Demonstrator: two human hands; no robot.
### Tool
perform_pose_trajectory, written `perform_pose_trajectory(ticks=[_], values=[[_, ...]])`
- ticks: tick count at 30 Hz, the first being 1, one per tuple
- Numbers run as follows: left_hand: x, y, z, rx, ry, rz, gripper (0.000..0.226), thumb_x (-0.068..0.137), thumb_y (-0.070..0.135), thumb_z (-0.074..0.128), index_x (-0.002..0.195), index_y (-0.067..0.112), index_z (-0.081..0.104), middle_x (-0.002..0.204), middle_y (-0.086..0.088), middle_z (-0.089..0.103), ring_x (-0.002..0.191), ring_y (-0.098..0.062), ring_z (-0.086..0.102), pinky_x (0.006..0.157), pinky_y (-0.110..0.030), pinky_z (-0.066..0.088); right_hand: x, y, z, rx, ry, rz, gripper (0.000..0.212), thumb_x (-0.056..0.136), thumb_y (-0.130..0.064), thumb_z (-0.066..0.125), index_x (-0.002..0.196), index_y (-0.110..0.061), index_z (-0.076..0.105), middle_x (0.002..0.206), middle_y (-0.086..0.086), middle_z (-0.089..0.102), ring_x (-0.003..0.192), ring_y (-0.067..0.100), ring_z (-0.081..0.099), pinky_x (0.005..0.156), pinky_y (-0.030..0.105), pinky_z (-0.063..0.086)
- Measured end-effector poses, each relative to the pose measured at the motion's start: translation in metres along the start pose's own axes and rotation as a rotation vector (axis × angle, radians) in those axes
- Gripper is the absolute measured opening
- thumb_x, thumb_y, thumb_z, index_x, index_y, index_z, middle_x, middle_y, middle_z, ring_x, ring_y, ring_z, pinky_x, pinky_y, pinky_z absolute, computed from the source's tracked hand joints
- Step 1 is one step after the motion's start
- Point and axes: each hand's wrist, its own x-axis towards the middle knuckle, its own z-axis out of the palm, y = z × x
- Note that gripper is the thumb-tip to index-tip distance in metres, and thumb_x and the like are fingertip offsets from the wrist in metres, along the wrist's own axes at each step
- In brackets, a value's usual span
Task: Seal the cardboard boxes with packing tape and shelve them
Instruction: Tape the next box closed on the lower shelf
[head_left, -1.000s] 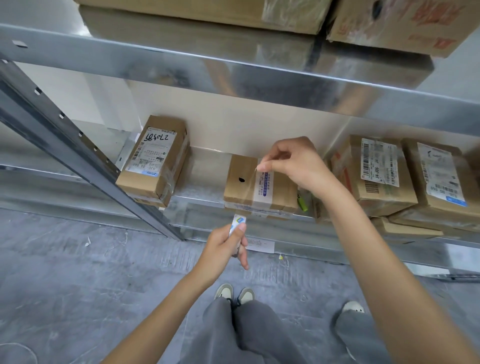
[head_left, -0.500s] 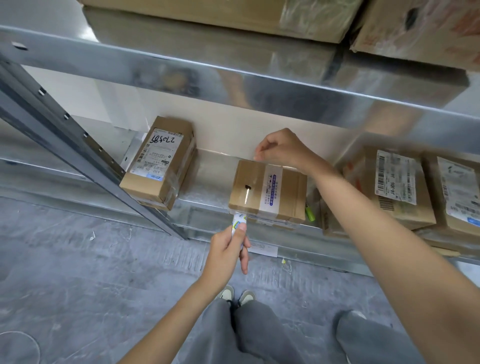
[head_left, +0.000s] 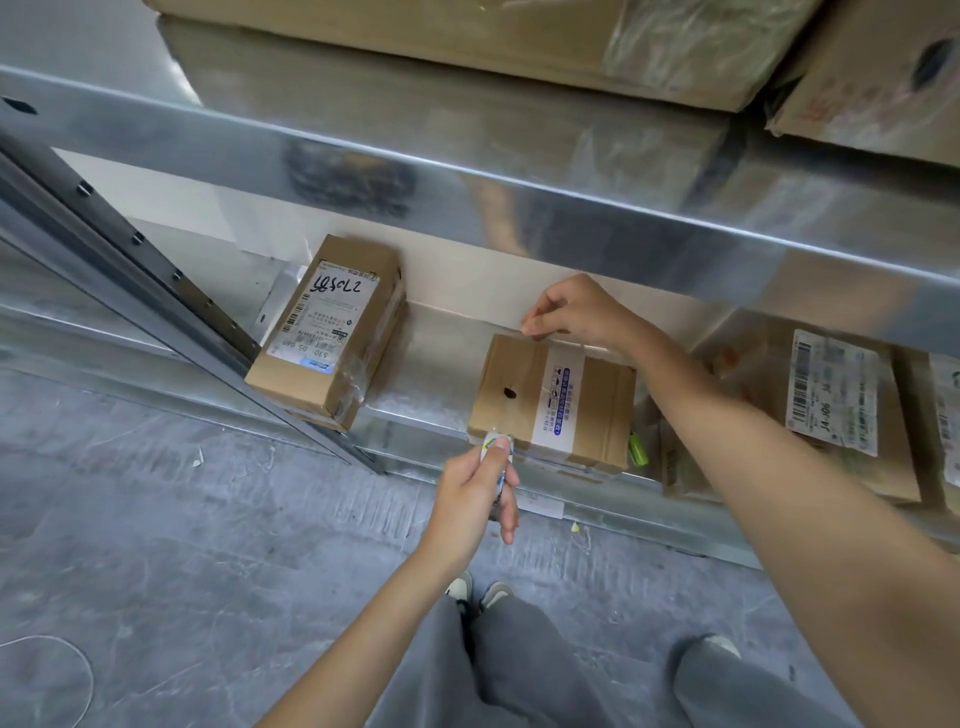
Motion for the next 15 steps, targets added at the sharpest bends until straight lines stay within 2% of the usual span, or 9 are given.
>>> perform_pose_trajectory(ticks=[4, 6, 9, 11, 13, 15], values=[[0.002, 0.001, -0.001, 0.007, -0.006, -0.019, 0.041, 0.105, 0.026, 0.039, 0.072, 0.004, 0.049, 0.038, -0.007, 0.045, 0.032, -0.017, 0.044, 0.066, -0.045, 0.047, 0.006, 0.003, 0.005, 0.001, -0.022, 0.038, 0.019, 0.075, -0.026, 0.080, 0.086, -0.014, 0.070, 0.090, -0.001, 0.076, 0.091, 0.019, 0.071, 0.101, 0.048, 0.047], [0.003, 0.002, -0.001, 0.013, -0.008, -0.027, 0.040, 0.105, 0.025, 0.039, 0.073, 0.003, 0.050, 0.038, -0.007, 0.046, 0.032, -0.016, 0.044, 0.066, -0.046, 0.047, 0.006, 0.005, 0.008, 0.042, -0.011, 0.067, 0.020, 0.075, -0.026, 0.081, 0.088, -0.014, 0.071, 0.092, 0.001, 0.074, 0.096, 0.023, 0.068, 0.100, 0.047, 0.048], [0.005, 0.001, -0.001, 0.023, -0.010, -0.020, 0.039, 0.105, 0.024, 0.038, 0.074, 0.003, 0.050, 0.042, -0.008, 0.050, 0.033, -0.018, 0.046, 0.063, -0.043, 0.047, 0.006, 0.010, 0.010, 0.123, -0.016, 0.140, 0.018, 0.077, -0.029, 0.080, 0.088, -0.019, 0.071, 0.095, -0.001, 0.070, 0.100, 0.021, 0.062, 0.101, 0.043, 0.045], [0.006, -0.002, -0.001, 0.042, 0.001, -0.007, 0.033, 0.105, 0.024, 0.038, 0.080, 0.005, 0.048, 0.054, -0.010, 0.057, 0.036, -0.022, 0.052, 0.056, -0.035, 0.044, 0.005, 0.008, 0.011, 0.148, -0.063, 0.199, 0.014, 0.082, -0.029, 0.075, 0.088, -0.019, 0.069, 0.099, 0.002, 0.068, 0.100, 0.023, 0.060, 0.099, 0.041, 0.045], [0.007, -0.006, -0.003, 0.040, 0.044, 0.010, 0.018, 0.103, 0.024, 0.042, 0.092, 0.010, 0.041, 0.077, -0.013, 0.063, 0.048, -0.028, 0.064, 0.049, -0.026, 0.041, 0.004, 0.003, 0.010, 0.160, -0.120, 0.269, 0.014, 0.087, -0.029, 0.069, 0.093, -0.016, 0.068, 0.099, 0.006, 0.067, 0.096, 0.025, 0.061, 0.089, 0.038, 0.048], [0.009, -0.006, -0.006, -0.014, 0.101, 0.030, 0.015, 0.101, 0.019, 0.048, 0.103, 0.018, 0.033, 0.100, -0.013, 0.060, 0.066, -0.030, 0.071, 0.053, -0.025, 0.050, 0.004, -0.001, 0.009, 0.198, -0.163, 0.336, 0.017, 0.090, -0.027, 0.065, 0.100, -0.013, 0.067, 0.094, 0.007, 0.068, 0.087, 0.024, 0.063, 0.076, 0.033, 0.049]])
